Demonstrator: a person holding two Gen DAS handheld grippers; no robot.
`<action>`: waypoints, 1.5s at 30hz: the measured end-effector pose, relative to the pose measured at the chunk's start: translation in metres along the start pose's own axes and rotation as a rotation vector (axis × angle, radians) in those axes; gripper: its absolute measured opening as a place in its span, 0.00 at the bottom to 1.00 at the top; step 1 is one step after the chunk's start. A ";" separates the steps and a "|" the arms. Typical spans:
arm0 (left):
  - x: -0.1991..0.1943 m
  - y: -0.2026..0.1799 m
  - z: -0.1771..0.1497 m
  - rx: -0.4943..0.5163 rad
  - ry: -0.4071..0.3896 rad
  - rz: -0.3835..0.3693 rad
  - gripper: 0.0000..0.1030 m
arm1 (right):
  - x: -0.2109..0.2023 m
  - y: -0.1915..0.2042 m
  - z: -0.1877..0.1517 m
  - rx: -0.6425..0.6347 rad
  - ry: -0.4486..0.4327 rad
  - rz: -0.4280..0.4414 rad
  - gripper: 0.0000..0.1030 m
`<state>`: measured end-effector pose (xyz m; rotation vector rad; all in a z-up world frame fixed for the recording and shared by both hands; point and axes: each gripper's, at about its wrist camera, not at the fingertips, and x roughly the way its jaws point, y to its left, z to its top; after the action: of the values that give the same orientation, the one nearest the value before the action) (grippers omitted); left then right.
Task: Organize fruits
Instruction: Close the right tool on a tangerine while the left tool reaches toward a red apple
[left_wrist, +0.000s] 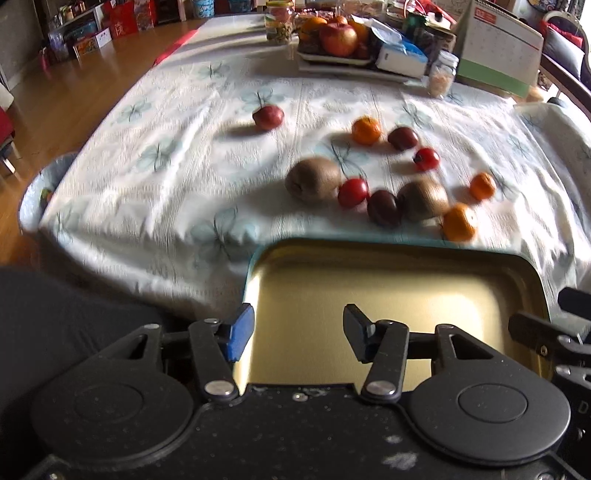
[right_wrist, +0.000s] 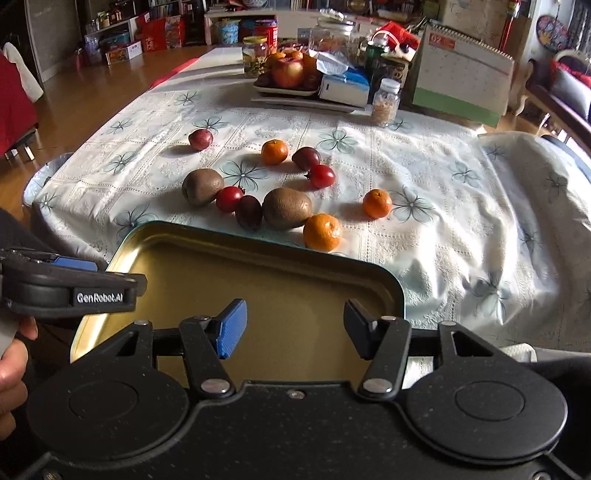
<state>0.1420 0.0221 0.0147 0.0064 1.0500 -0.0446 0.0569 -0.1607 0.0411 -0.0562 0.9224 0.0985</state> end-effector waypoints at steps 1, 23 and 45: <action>0.001 -0.001 0.008 0.011 -0.007 0.011 0.52 | 0.003 -0.004 0.006 -0.002 0.011 0.011 0.60; 0.089 -0.014 0.141 0.078 0.022 0.069 0.52 | 0.112 -0.102 0.112 0.271 0.140 -0.115 0.57; 0.129 0.000 0.162 -0.006 0.088 0.015 0.53 | 0.193 -0.124 0.114 0.396 0.298 -0.085 0.52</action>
<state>0.3464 0.0137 -0.0164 0.0105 1.1381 -0.0281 0.2763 -0.2620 -0.0436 0.2639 1.2211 -0.1772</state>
